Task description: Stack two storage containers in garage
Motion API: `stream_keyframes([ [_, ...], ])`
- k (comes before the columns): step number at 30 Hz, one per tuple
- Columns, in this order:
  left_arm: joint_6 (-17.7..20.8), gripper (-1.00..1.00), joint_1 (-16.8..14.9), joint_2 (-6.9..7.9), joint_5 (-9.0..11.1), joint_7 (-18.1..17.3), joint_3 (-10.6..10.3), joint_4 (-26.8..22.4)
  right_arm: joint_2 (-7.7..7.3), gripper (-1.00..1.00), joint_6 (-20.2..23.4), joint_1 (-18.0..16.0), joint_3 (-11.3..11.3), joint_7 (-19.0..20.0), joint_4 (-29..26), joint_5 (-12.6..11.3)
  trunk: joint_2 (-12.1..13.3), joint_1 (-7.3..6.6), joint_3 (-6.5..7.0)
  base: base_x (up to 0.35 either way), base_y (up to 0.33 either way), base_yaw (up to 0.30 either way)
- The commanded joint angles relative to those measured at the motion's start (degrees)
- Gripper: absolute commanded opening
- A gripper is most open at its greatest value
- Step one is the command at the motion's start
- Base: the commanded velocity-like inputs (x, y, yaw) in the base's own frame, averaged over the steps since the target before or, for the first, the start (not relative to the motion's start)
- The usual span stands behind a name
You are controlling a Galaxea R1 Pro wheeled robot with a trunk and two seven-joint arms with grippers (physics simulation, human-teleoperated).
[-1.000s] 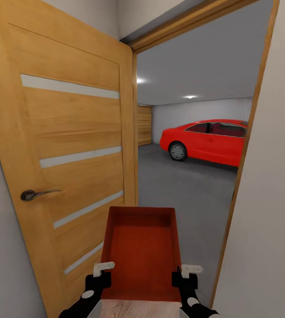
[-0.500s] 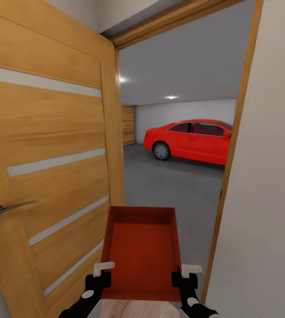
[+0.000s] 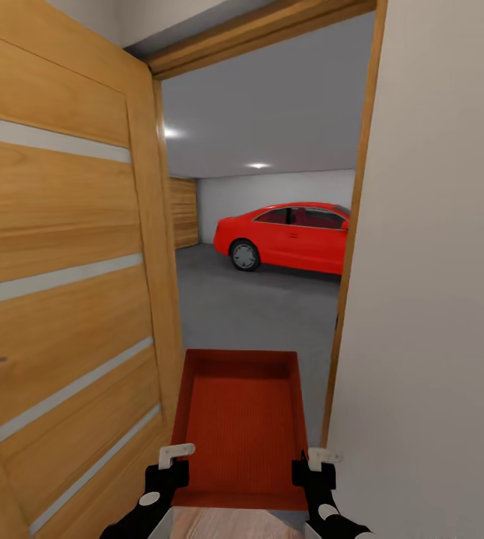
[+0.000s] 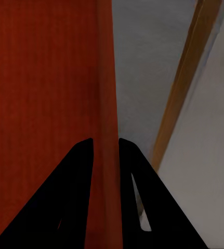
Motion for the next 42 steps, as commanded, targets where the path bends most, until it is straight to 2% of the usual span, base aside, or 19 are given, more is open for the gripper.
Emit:
stream_keyframes([
  [1,-0.23,-1.00,-0.03,0.07,1.35,0.31,-0.59,0.27,-0.18,-1.00,-4.57,-0.08,1.56,-0.03,-0.08,-0.47,-0.05,0.01,-0.08,0.119,0.000,-0.231],
  [22,-0.05,-1.00,-0.02,0.09,1.35,0.24,-0.59,0.27,-0.16,-1.00,-4.47,-0.08,1.56,-0.12,-0.08,-0.67,-0.05,0.01,-0.08,0.304,0.011,-0.019],
  [35,0.03,-1.00,-0.02,0.07,1.35,0.24,-0.59,0.27,-0.18,-1.00,-4.48,-0.08,1.56,-0.12,-0.07,-0.91,-0.05,0.01,-0.08,0.280,0.231,-0.002],
  [42,0.15,-1.00,-0.03,0.07,1.35,0.24,-0.67,0.27,-0.16,-1.00,-4.56,-0.08,1.56,-0.12,-0.06,-0.88,-0.05,0.01,-0.08,0.242,0.282,-0.175],
])
